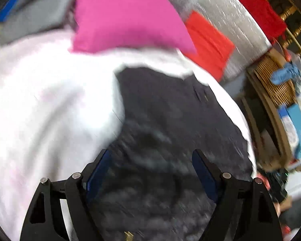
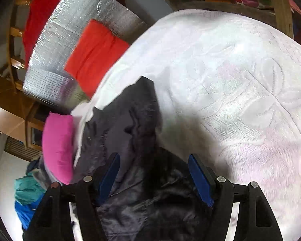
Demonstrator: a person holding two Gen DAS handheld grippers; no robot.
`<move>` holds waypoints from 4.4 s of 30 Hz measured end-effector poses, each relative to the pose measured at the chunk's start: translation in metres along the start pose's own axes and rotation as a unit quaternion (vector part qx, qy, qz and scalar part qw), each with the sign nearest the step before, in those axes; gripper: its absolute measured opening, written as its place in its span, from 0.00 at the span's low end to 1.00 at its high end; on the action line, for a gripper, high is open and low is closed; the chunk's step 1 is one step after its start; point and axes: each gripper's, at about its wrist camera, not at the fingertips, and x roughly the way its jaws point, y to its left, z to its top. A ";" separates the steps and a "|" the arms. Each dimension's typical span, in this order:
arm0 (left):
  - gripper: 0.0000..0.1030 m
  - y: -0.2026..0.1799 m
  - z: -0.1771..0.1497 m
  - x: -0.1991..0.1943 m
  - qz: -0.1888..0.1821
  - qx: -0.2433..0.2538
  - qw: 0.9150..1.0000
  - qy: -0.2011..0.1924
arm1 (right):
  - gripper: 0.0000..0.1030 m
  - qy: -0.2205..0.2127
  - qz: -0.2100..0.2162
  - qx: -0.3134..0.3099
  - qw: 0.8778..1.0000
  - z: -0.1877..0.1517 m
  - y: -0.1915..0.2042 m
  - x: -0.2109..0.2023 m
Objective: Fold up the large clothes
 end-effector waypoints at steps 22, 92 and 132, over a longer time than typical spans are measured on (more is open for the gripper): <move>0.84 0.007 0.008 0.076 0.054 -0.003 0.997 0.059 | 0.32 0.039 -0.044 -0.037 0.998 -0.009 -0.002 0.021; 0.84 0.063 -0.202 -0.088 0.022 0.047 0.997 0.062 | 0.79 0.064 0.027 -0.076 0.995 -0.206 -0.090 -0.129; 0.13 0.030 -0.251 -0.114 -0.081 0.082 0.984 0.133 | 0.16 0.113 0.083 -0.274 0.952 -0.250 0.006 -0.161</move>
